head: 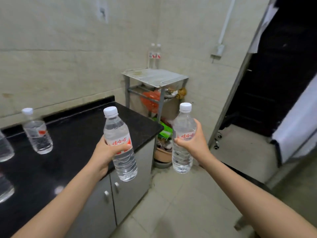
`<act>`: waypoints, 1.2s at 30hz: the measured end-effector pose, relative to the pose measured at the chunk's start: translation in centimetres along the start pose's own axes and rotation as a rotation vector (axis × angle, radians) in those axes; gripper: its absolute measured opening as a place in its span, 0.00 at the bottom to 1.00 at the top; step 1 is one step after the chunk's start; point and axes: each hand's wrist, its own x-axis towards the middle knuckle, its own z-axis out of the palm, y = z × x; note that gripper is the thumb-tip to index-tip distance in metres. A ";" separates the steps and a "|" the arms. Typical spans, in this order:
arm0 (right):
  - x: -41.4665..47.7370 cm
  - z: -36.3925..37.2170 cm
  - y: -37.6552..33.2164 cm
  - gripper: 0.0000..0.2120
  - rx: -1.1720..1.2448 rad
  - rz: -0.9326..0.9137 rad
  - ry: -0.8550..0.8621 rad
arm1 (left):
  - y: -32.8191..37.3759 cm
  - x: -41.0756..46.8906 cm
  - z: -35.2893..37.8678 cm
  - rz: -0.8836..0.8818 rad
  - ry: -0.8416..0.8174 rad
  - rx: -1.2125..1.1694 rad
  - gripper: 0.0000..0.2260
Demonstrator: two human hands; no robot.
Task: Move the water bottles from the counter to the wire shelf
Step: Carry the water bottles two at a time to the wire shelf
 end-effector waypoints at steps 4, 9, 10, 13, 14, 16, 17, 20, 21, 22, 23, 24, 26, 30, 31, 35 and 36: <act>3.4 -2.8 2.1 0.35 -0.050 0.061 0.090 | -0.5 5.4 4.0 0.011 -0.108 0.019 0.21; 4.1 -5.2 7.4 0.33 -0.095 0.202 0.172 | -3.6 9.4 9.9 -0.040 -0.221 0.026 0.23; 4.1 -5.8 8.5 0.33 -0.107 0.230 0.188 | -4.4 9.9 11.4 -0.064 -0.246 0.033 0.23; 4.8 -7.8 11.8 0.32 -0.128 0.285 0.213 | -7.0 11.7 16.0 -0.136 -0.315 0.057 0.26; 5.5 -8.7 12.9 0.31 -0.132 0.303 0.220 | -7.7 12.4 17.6 -0.154 -0.328 0.068 0.28; 7.3 -10.7 14.7 0.32 -0.135 0.321 0.233 | -8.7 14.0 20.4 -0.177 -0.345 0.092 0.31; 8.4 -11.9 15.5 0.32 -0.139 0.322 0.229 | -9.0 14.9 22.0 -0.173 -0.334 0.093 0.29; 12.2 -15.4 17.8 0.33 -0.130 0.314 0.208 | -9.3 17.8 26.4 -0.139 -0.292 0.108 0.24; 13.6 -16.6 18.5 0.34 -0.129 0.295 0.197 | -9.1 18.8 27.9 -0.124 -0.278 0.096 0.24; 15.1 -17.8 19.1 0.34 -0.119 0.277 0.179 | -9.0 19.8 29.3 -0.101 -0.268 0.092 0.25; 16.5 -18.9 19.6 0.35 -0.101 0.264 0.160 | -8.8 20.7 30.6 -0.086 -0.259 0.100 0.27; 17.8 -19.8 20.0 0.36 -0.086 0.260 0.143 | -8.5 21.3 31.7 -0.078 -0.252 0.107 0.29; 20.7 -21.5 20.5 0.36 -0.076 0.227 0.110 | -7.8 22.6 33.6 -0.053 -0.236 0.103 0.31; 25.7 -22.8 21.2 0.36 -0.017 0.180 0.065 | -7.4 25.2 35.7 -0.031 -0.164 0.119 0.35; 26.8 -22.8 21.4 0.37 -0.010 0.165 0.056 | -7.3 25.8 35.9 -0.030 -0.145 0.118 0.35; 31.7 -22.0 22.5 0.37 0.026 0.146 -0.029 | -7.0 29.3 36.2 -0.010 -0.103 0.143 0.28; 33.2 -21.5 22.8 0.37 0.029 0.131 -0.053 | -7.0 30.3 36.2 -0.003 -0.094 0.138 0.27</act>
